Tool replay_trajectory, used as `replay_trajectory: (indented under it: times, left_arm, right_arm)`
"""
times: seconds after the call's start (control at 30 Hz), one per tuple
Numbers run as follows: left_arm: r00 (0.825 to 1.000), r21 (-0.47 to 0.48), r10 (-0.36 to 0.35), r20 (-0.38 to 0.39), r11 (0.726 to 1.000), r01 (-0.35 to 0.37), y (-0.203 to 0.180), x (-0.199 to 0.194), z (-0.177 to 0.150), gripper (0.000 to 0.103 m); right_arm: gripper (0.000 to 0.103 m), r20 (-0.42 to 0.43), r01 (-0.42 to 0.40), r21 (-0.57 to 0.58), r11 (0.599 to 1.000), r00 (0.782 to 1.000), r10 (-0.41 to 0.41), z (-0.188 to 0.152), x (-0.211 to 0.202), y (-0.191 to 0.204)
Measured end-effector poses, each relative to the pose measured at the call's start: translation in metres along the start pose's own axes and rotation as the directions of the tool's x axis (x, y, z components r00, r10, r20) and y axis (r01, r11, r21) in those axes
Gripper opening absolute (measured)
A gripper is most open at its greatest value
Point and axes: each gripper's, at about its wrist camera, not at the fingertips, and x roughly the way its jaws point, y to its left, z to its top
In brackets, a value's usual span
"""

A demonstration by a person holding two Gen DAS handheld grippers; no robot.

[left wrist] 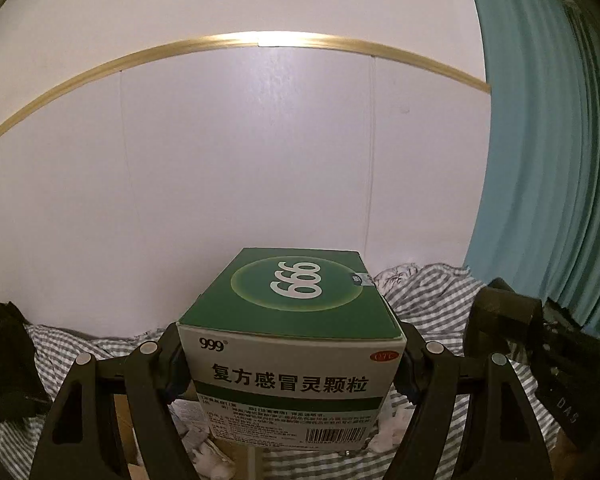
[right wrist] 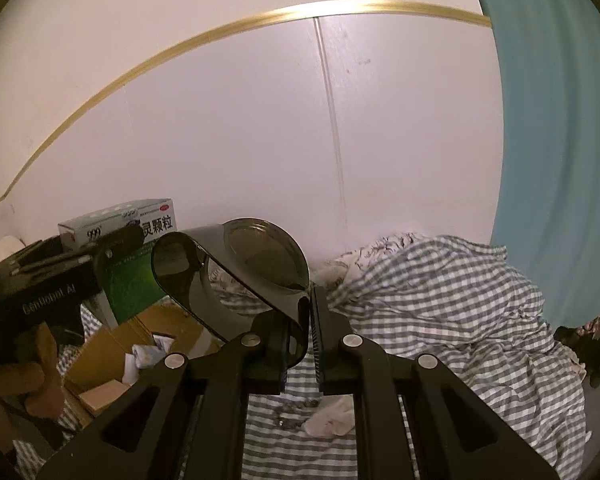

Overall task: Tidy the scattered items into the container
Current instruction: 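Carry the green medicine box and black cup over the cardboard box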

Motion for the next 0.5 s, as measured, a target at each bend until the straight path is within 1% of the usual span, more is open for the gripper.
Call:
replay_trajectory:
  times: [0.07,0.1,0.17,0.23,0.3,0.37,0.5]
  left_arm:
    - [1.000,-0.010,-0.018,-0.008,1.000,0.018,0.008,-0.005,0.008,0.079]
    - [1.000,-0.012,-0.013,-0.016,1.000,0.013,0.012,-0.006,0.011,0.079]
    - [0.999,-0.004,0.021,-0.027,1.000,-0.021,0.021,-0.009,0.016,0.079]
    - [0.999,0.000,0.032,-0.027,1.000,-0.032,0.030,-0.013,0.019,0.079]
    - [0.999,0.010,0.044,-0.022,0.999,-0.043,0.039,-0.019,0.020,0.079]
    - [0.999,0.024,0.052,-0.002,0.998,-0.052,0.047,-0.028,0.020,0.079]
    - [0.998,0.028,0.055,0.018,0.998,-0.055,0.062,-0.040,0.013,0.079]
  right_arm:
    - [0.009,0.014,0.001,0.008,1.000,1.000,-0.002,0.004,-0.004,0.006]
    - [0.010,0.014,-0.001,0.010,1.000,1.000,0.001,0.005,-0.005,0.009]
    - [0.010,0.016,-0.001,0.011,1.000,1.000,0.001,0.008,-0.005,0.014]
    - [0.010,0.023,0.007,0.016,1.000,1.000,-0.008,0.011,-0.005,0.020]
    - [0.010,0.029,0.013,0.022,1.000,0.999,-0.013,0.013,-0.006,0.030]
    - [0.010,0.024,0.002,0.019,1.000,1.000,-0.002,0.012,-0.008,0.041]
    - [0.010,0.015,-0.002,0.005,1.000,1.000,0.002,0.012,-0.004,0.065]
